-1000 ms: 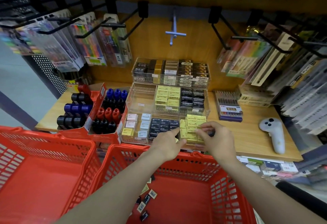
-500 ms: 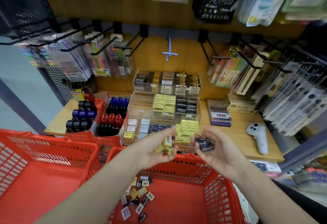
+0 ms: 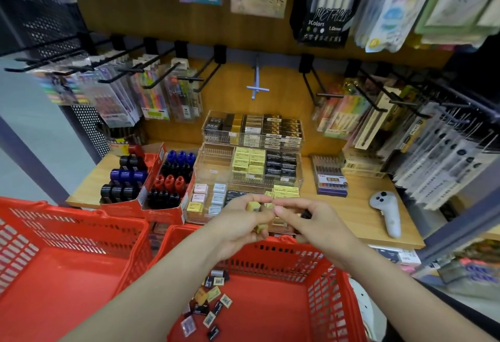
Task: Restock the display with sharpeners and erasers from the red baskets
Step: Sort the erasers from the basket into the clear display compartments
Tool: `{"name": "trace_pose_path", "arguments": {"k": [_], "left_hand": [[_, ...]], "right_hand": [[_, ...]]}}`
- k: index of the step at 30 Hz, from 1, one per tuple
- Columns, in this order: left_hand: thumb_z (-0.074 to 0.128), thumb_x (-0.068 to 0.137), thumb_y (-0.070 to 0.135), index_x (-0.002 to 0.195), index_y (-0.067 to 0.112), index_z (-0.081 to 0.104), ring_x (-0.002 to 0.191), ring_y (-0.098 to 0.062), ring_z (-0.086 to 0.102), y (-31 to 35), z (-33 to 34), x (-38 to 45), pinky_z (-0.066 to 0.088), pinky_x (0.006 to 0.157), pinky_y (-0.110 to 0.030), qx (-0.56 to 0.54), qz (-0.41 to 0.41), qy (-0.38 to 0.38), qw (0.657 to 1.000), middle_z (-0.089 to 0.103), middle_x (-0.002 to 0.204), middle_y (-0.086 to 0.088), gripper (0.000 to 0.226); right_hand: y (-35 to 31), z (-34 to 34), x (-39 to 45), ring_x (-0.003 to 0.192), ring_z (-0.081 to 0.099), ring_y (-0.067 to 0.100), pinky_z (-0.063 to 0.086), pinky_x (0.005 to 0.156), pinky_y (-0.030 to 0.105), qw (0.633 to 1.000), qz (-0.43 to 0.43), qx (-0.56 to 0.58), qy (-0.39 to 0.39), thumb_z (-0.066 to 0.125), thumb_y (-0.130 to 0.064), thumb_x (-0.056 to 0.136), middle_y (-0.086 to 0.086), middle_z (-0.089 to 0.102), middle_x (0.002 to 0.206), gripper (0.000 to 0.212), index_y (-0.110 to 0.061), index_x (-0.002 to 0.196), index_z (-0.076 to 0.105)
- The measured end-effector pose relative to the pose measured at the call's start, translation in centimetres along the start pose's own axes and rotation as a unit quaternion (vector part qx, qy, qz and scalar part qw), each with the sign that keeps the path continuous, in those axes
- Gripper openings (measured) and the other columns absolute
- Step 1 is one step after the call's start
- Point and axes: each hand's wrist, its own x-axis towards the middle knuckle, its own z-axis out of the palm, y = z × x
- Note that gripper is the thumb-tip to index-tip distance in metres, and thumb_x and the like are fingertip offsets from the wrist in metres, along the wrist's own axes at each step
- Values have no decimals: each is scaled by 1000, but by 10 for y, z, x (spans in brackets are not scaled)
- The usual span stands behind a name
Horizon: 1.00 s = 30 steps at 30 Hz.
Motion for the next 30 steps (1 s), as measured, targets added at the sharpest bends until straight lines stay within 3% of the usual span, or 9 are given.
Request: {"name": "trace_pose_path", "arguments": {"k": [4, 9, 13, 15, 19, 21, 26, 30], "left_hand": [[69, 82, -11, 114, 15, 64, 66, -17, 57, 0, -1, 12, 52, 66, -28, 13, 14, -5, 1000, 59, 102, -13, 41], [68, 81, -14, 112, 17, 66, 75, -17, 61, -1, 0, 29, 54, 69, -28, 59, 13, -27, 998, 60, 112, -15, 44], [66, 81, -17, 114, 20, 67, 70, -16, 63, -3, -2, 43, 55, 70, -28, 79, -9, -44, 996, 67, 101, -12, 50], [65, 83, -16, 121, 18, 64, 73, -16, 61, -5, -4, 49, 55, 68, -28, 57, -21, -21, 998, 65, 102, -10, 50], [57, 93, -4, 123, 5, 57, 82, -25, 55, -8, -8, 58, 53, 58, -32, -80, -75, 53, 993, 61, 115, -20, 31], [53, 96, 0, 120, 0, 57, 81, -29, 56, -7, -12, 59, 55, 56, -35, -142, -90, 67, 983, 63, 109, -24, 24], [49, 99, 1, 123, -3, 52, 78, -28, 56, -5, -16, 55, 54, 57, -36, -140, -108, 57, 983, 60, 90, -20, 25], [49, 99, 3, 123, -4, 51, 78, -29, 55, -3, -17, 53, 52, 54, -34, -137, -124, 66, 981, 54, 96, -22, 25]], "right_hand": [[16, -7, 8, 62, 58, 0, 47, 54, 19, 999, 7, 31, -30, 74, -42, 78, -9, 75, 95, 29, -43, 106, 70], [43, -12, 27, 57, 56, 5, 46, 50, 16, 1000, -22, 14, 14, 78, -26, 81, -9, 75, 92, 30, -33, 109, 72], [63, -17, 40, 65, 64, 11, 49, 54, 18, 999, -45, 7, 28, 77, -23, 82, -9, 75, 86, 22, -31, 102, 72], [75, -21, 48, 67, 64, 12, 52, 60, 22, 996, -54, -28, 71, 76, -24, 84, -9, 74, 85, 20, -34, 99, 71], [104, -38, 65, 64, 57, -5, 39, 62, 10, 974, -26, -102, 198, 72, -24, 88, -12, 70, 89, 23, -32, 109, 68], [116, -42, 71, 66, 56, -3, 40, 61, 8, 971, -9, -110, 211, 72, -24, 88, -11, 70, 91, 25, -27, 113, 69], [128, -34, 80, 62, 52, -1, 42, 66, 13, 975, 0, -93, 203, 73, -23, 87, -12, 70, 92, 29, -25, 115, 70], [132, -30, 81, 64, 50, 3, 43, 65, 18, 971, -1, -92, 220, 75, -25, 85, -12, 69, 94, 30, -27, 114, 72]]}}
